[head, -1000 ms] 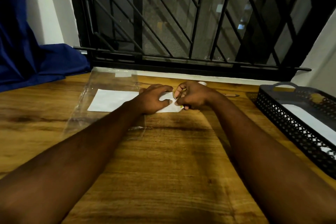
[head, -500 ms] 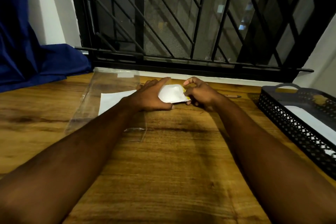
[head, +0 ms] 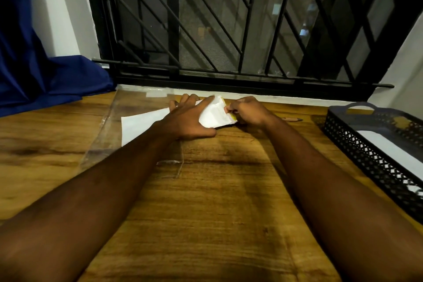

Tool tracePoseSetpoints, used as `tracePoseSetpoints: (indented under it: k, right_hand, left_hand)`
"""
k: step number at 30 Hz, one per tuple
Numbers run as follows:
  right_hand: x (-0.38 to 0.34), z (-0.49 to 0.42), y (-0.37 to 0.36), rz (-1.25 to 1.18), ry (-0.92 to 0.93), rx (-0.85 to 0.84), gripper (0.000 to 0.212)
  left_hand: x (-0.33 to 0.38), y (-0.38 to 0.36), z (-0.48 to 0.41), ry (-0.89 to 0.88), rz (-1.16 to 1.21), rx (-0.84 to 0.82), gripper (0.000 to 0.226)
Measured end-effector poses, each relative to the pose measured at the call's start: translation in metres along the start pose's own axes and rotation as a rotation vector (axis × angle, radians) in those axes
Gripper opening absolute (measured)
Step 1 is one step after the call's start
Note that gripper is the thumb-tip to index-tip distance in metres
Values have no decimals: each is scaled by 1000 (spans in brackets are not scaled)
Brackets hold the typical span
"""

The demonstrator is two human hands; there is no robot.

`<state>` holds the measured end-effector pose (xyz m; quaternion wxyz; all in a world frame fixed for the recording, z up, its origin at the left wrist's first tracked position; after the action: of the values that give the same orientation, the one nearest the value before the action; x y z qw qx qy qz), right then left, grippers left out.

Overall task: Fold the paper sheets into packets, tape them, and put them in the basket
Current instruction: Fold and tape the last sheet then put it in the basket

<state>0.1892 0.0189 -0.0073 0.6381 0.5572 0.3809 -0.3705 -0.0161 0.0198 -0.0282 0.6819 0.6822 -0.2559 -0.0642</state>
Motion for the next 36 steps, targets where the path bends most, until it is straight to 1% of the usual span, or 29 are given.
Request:
tracePoseSetpoints:
  k: [2,5,8,11,14,15,18,20,22,24,26,28,31,33,35,36]
  right_hand:
    - [-3,5,-3,-5,6,-21,22]
    - [-6,10,-4,95,-26,-58,27]
    - [-1,6,-1,-20,-27,-80,32]
    - [5,1,2,9,16,-29,23]
    - [12,-4,4,110,58,79,38]
    - [12,-5,3,141,78,106,39]
    - [10,-6,-1,281,168,147,36]
    - [6,-3,-5,325,204,146,33]
    - [4,0,-9,288,196,101,30]
    - [4,1,-11,192,126,43,28]
    - [6,-1,-10,16,56,-12,31]
    - [11,-3,-7,-89,30,-69,39]
    - [16,-1,-1,-33,89,-90,51]
    - [17,1,3,-5,132,-96,61]
    - [19,1,6,48,159,-134,72]
    - [20,1,7,69,177,-156,75]
  left_hand:
    - [1,-2,0,7,1,-24,112]
    - [2,-1,2,4,-2,-43,111]
    - [2,0,2,6,-10,-57,105]
    - [0,-4,-2,-7,-35,-70,99]
    - [3,-9,-4,-87,-27,-97,86]
    - [3,-9,-5,-120,-3,-97,81]
    - [4,-11,-7,-187,7,-111,69]
    - [7,-11,-7,-223,3,-118,61]
    - [13,-9,-4,-268,38,-89,57]
    - [16,-9,-2,-267,51,-82,60]
    - [13,-9,-4,-226,53,-78,63]
    - [9,-10,-5,-166,69,-64,55]
    - [8,-9,-3,-162,79,-54,44]
    - [11,-9,-2,-187,110,-41,46]
    - [12,-10,-2,-183,86,-64,67]
    - [12,-12,-2,-169,32,-90,76]
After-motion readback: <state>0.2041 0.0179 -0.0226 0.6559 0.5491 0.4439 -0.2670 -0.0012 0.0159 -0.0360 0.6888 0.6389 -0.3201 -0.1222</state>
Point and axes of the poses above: each hand's wrist, its own z-axis away from the middle knuckle, its own y-axis out of the back of the hand, x = y × z, the point moved 3 cm from there along -z, towards the middle knuckle, and after that the axes turned 7 degrees about -x, right-handed, at the moved point
